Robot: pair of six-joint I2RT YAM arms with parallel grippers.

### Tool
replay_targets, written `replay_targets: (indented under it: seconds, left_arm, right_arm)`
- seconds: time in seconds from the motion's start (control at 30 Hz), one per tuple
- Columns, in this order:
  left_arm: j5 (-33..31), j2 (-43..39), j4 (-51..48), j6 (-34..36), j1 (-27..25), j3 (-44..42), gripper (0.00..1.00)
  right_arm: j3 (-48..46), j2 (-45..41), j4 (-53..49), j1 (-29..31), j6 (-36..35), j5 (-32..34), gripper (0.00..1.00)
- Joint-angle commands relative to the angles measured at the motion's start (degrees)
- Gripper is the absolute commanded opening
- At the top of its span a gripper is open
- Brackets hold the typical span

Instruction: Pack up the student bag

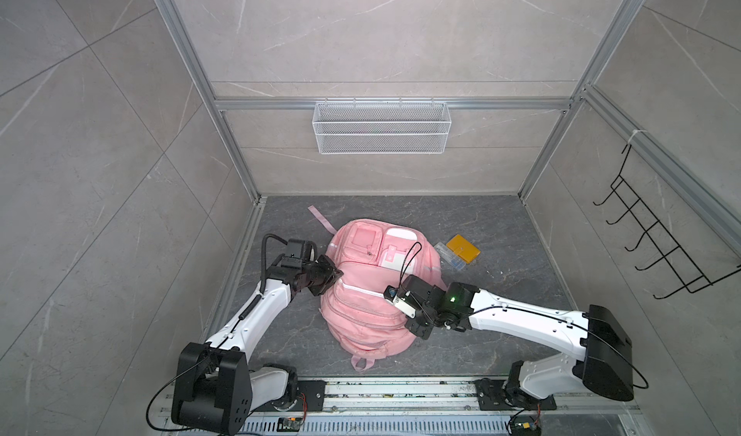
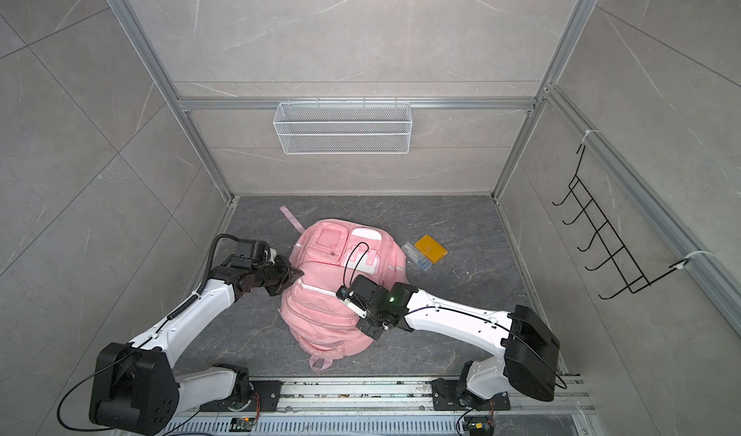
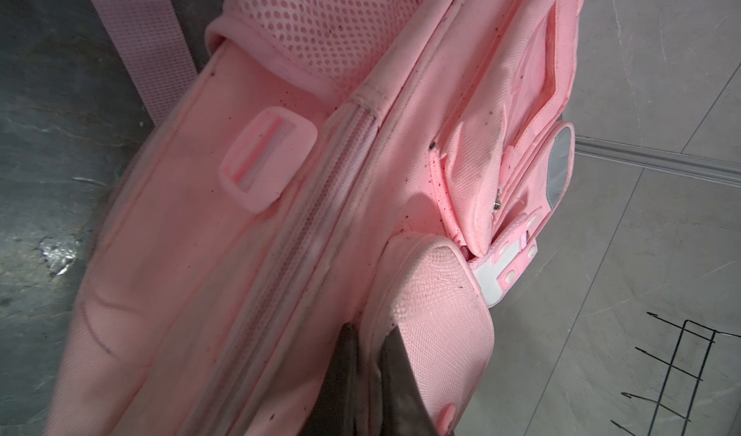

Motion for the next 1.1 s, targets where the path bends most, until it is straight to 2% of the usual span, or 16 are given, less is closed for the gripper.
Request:
replay_targets:
  seconds: [0.0, 0.2, 0.33, 0.5, 0.53, 0.7, 0.8, 1.03, 1.07]
  left_arm:
    - [-4.7, -2.8, 6.8, -6.7, 1.9, -0.2, 0.00]
    - [-6.6, -6.0, 7.6, -10.6, 1.9, -3.4, 0.00]
    - [-7.4, -8.0, 7.7, -13.0, 1.8, -5.2, 0.00]
    - [-7.8, -9.3, 7.7, -13.8, 1.6, -6.1, 0.00]
    - [-7.9, -9.7, 7.1, -13.5, 1.5, -6.3, 0.00]
    - [-8.4, -13.4, 3.8, -11.9, 0.6, -8.7, 0.00]
    - [-8.7, -15.6, 3.0, -11.8, -1.7, -10.6, 0.00]
    - [-11.0, -18.6, -0.5, -13.7, -12.5, -14.7, 0.00]
    - [-10.5, -18.9, -1.4, -13.4, -13.4, -14.9, 0.07]
  right_arm:
    - [0.2, 0.6, -2.9, 3.0, 0.8, -4.2, 0.00]
    - [3.8, 4.2, 0.9, 4.1, 1.7, -4.8, 0.00]
    - [6.7, 7.4, 4.9, 6.3, 6.0, -6.3, 0.00]
    - [6.5, 8.5, 10.2, 7.9, 11.3, -4.4, 0.00]
    - [6.4, 8.0, 11.3, 7.6, 12.5, -2.3, 0.00]
    - [6.4, 6.7, 14.0, 2.8, 15.4, -2.6, 0.00]
    - [6.4, 6.4, 15.2, -1.8, 15.5, -4.1, 0.00]
    - [13.8, 8.8, 10.5, -12.3, 9.3, -8.2, 0.00]
    - [13.8, 8.8, 9.9, -13.1, 8.7, -8.2, 0.00]
